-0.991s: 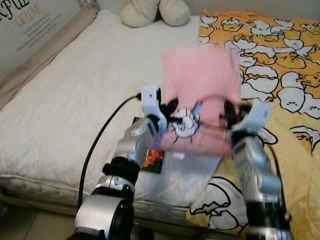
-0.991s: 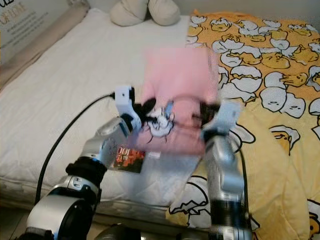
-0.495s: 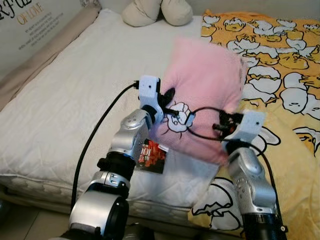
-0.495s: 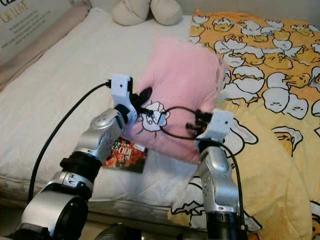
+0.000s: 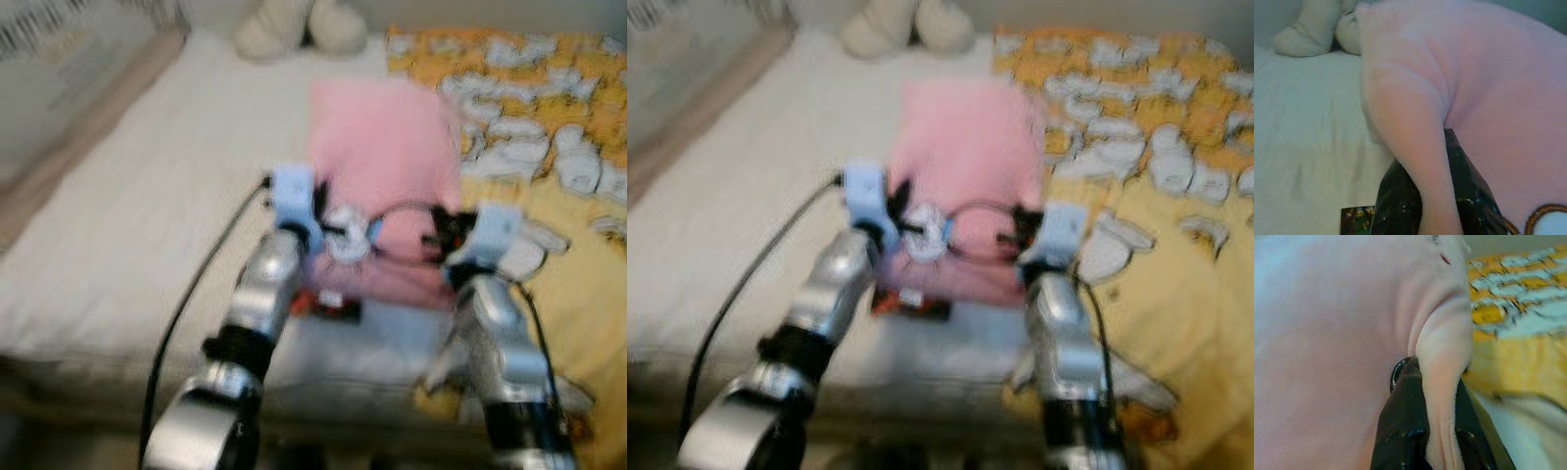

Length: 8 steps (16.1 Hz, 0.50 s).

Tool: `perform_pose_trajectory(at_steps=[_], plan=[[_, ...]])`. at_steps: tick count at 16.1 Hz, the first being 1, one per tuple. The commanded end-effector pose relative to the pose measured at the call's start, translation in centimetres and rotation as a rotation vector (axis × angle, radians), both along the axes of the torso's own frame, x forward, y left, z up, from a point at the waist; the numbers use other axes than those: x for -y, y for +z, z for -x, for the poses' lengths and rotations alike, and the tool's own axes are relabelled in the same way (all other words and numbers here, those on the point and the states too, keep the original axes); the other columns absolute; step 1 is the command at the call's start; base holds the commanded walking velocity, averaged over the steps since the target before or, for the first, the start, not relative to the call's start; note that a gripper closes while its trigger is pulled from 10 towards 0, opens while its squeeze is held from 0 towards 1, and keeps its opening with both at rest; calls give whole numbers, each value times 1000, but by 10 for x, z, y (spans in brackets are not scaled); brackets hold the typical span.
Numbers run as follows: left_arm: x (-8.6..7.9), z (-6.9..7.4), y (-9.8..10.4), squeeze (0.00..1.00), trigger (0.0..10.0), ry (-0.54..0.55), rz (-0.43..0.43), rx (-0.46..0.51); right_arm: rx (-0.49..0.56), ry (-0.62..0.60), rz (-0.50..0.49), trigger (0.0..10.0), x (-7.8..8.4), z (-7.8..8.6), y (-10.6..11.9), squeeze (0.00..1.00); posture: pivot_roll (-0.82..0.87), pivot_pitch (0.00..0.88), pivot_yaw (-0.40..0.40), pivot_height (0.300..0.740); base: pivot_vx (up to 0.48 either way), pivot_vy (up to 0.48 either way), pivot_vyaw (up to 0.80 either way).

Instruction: Clean up the room

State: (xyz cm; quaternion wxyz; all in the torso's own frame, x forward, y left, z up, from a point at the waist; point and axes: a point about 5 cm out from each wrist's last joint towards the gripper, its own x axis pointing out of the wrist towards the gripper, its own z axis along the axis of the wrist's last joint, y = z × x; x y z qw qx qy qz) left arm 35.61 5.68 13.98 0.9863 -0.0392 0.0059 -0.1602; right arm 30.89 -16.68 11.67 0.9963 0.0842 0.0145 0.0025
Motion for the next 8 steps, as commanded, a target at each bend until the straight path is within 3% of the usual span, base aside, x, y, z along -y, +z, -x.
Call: perform_pose_trajectory(at_steps=[1,4,8], plan=[[-7,-6,18,0,10000,37,-10,79,54,-16,12,10000,3,-3,10,0,-173,0,64,740,0,480,0],[-13,-10,26,0,10000,59,-42,119,66,-8,24,10000,2,-6,11,0,-172,0,62,740,0,480,0],[-12,-10,23,0,10000,57,-46,112,76,-6,36,10000,1,-7,12,0,-168,0,61,740,0,479,572]])
